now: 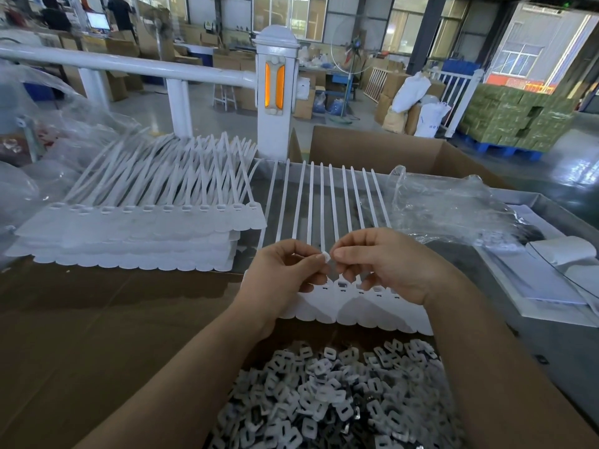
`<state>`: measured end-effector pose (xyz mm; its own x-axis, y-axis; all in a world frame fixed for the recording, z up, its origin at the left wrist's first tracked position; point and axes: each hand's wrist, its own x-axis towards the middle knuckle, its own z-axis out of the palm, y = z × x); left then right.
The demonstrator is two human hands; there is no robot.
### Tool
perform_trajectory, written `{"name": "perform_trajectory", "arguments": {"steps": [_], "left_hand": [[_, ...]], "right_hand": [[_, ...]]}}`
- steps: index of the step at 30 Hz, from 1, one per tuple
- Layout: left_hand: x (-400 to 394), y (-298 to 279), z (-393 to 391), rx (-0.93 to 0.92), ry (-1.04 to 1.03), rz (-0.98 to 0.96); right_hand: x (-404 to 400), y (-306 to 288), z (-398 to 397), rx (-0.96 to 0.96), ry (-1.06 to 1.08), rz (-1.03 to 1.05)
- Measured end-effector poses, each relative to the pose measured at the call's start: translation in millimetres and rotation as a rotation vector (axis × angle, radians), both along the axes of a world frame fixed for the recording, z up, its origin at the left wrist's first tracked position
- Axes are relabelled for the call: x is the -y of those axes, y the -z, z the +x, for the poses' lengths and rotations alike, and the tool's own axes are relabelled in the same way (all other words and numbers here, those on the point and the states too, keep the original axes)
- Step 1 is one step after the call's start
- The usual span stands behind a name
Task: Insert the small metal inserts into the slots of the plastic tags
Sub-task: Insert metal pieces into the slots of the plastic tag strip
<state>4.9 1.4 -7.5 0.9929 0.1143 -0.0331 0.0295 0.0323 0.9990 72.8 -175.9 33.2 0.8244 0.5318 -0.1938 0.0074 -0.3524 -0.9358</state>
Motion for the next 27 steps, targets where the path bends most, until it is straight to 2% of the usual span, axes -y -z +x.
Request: {"name": "perform_trajectory", "arguments": {"steps": [6, 14, 16, 19, 23, 27], "left_hand": [[0.4, 0.3, -0.6, 0.042, -0.015, -0.065], [1.3, 3.7, 2.1, 0.073, -0.060, 0.031], [2.2, 6.8, 3.2, 0.078, -0.089, 0.134], [2.7, 12.0, 4.6, 0.090, -0.134, 0.430], [5.6, 16.0, 2.0, 0.152, -0.049, 0.742], [7.0, 19.9, 1.3, 0.287, 0.030, 0.944]], "right_hand": [[-3.1, 2.8, 0.6, 0.028, 0.055, -0.007], [-6.9, 5.0, 0.0, 0.070, 0.055, -0.008], [-7.5, 6.3, 0.6, 0.103, 0.070, -0.060], [-6.8, 10.2, 2.8, 0.196, 0.111, -0.280], [-6.1, 14.0, 3.3, 0.285, 0.081, -0.571], [-9.9, 12.6, 1.7, 0.315, 0.026, -0.682]]}}
